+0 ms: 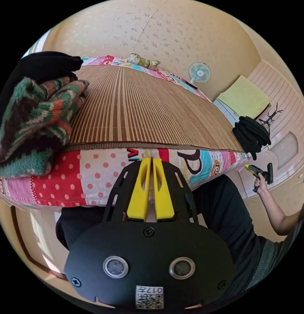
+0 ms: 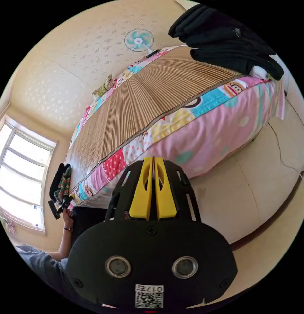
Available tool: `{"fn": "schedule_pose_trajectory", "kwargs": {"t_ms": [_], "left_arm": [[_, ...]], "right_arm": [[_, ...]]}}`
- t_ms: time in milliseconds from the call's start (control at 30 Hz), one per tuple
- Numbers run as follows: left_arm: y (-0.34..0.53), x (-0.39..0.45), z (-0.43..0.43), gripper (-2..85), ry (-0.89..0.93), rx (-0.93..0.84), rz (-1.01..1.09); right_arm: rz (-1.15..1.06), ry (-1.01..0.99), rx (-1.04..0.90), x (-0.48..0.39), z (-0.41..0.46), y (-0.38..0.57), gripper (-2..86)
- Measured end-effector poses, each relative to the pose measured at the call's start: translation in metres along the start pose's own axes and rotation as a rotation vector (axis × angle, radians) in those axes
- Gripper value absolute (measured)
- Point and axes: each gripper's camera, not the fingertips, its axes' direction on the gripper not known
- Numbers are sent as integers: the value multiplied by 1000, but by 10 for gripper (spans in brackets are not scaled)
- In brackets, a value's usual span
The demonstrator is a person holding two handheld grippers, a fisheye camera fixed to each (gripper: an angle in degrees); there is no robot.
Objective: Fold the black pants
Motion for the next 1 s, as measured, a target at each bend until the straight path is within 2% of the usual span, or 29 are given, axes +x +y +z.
{"fn": "schedule_pose_trajectory", "kwargs": {"t_ms": [200,267,333,433,500,600,667,733,767,867,900,1000], "left_arm": [[-10,-3,11,-10,-29,8,-8],[-12,-6,14,-10,-25,16,-20],[-16,-16,17,-10,8,25,-47],[-20,-29,22,-10,51,35,-81],[-23,-33,25,-10,62,41,-91],[-27,-36,29,-10,55,44,-85],[-30,-37,31,-10,53,43,-82],[-33,-41,34,-10,61,45,-86],[-34,-42,35,-10,63,45,-88],[-38,-45,40,-10,64,45,-85],[-39,-46,42,-10,64,44,-84],[-42,-48,46,-10,69,46,-86]], "right_arm": [[227,-58,200,88,-72,-63,22],[249,-33,147,102,-91,-94,31],[265,10,180,105,-119,-117,39],[283,19,375,98,-177,-142,67],[309,107,463,88,-210,-161,103],[350,276,422,76,-224,-190,120],[343,314,390,69,-222,-206,111],[299,339,368,56,-213,-219,85],[275,424,383,37,-206,-225,62],[9,558,385,-31,-172,-244,43],[-93,511,359,-56,-155,-251,39],[-219,303,303,-106,-113,-255,34]]}}
